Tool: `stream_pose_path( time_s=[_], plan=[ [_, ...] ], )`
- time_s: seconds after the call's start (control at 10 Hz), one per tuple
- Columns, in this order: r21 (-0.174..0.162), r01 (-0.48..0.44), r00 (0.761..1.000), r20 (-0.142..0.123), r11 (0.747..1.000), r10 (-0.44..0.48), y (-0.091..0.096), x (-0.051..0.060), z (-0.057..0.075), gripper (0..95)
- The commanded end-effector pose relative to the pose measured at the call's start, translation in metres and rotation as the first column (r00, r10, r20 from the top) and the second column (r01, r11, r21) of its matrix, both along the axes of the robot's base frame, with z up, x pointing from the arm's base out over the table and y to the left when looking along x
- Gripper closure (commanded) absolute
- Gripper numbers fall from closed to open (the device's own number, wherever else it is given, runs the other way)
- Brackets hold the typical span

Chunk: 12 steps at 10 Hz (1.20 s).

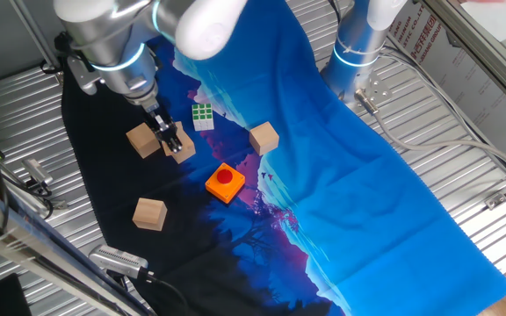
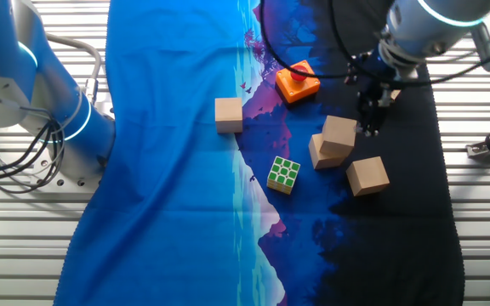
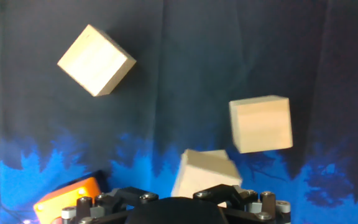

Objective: Stack the blocks in a vertical line of five

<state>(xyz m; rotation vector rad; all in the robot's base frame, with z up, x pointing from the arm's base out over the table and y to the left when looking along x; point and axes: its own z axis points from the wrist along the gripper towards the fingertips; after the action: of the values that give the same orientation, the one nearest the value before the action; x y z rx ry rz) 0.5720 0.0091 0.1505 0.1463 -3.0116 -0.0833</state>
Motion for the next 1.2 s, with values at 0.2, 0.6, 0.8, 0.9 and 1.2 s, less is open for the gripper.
stream_pose_path(
  time_s=[0.2, 0.6, 0.8, 0.9, 1.2],
  plan=[
    [-0.001, -0.019, 1.0, 0.004, 1.0, 0.019, -0.017, 0.003, 0.003, 0.0],
    [0.002, -0.031, 0.999, 0.014, 1.0, 0.031, -0.03, 0.014, -0.005, 0.0],
    [-0.002, -0.021, 0.999, 0.024, 1.0, 0.021, -0.035, 0.017, -0.004, 0.0],
    [-0.003, -0.013, 1.0, 0.028, 1.0, 0.013, -0.039, 0.02, -0.003, 0.0],
    [0.004, -0.005, 0.999, 0.032, 1.0, 0.005, -0.052, 0.028, -0.005, 0.0]
  ],
)
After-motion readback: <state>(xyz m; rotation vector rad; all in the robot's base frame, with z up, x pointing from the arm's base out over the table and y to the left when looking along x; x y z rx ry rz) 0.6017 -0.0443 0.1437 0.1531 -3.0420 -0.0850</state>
